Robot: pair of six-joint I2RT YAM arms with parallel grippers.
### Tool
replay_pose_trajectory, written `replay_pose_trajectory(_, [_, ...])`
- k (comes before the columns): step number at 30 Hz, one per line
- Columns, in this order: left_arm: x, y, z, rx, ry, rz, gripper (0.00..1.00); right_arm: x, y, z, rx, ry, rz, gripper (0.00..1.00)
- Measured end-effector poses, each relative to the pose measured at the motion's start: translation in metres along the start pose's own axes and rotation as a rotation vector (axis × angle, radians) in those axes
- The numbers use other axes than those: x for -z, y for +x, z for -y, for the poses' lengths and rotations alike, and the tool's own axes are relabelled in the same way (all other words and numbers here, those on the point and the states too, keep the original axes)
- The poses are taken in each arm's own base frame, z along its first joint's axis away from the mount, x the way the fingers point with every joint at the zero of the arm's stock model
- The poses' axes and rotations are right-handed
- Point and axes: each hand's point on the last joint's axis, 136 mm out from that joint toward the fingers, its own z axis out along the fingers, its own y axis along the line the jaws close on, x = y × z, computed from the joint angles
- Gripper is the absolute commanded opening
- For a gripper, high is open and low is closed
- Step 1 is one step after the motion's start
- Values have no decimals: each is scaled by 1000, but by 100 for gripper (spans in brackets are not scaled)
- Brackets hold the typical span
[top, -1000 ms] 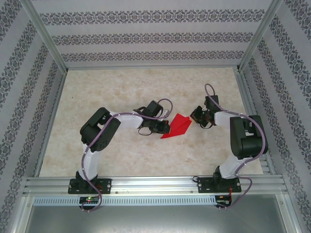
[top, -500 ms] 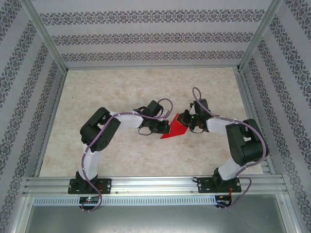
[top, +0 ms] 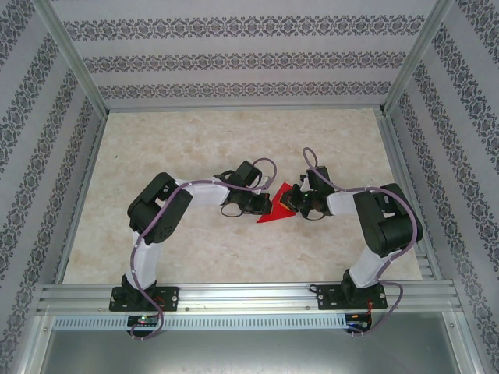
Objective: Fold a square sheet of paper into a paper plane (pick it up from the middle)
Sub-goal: Fourth fold the wing at the center of the table.
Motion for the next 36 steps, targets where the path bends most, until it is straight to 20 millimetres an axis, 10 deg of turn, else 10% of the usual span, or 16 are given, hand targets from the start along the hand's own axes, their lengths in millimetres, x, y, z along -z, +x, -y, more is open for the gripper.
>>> replay_pose_trajectory(36, [17, 21, 17, 105, -23, -41, 20, -1, -1, 2, 6, 16, -18, 2])
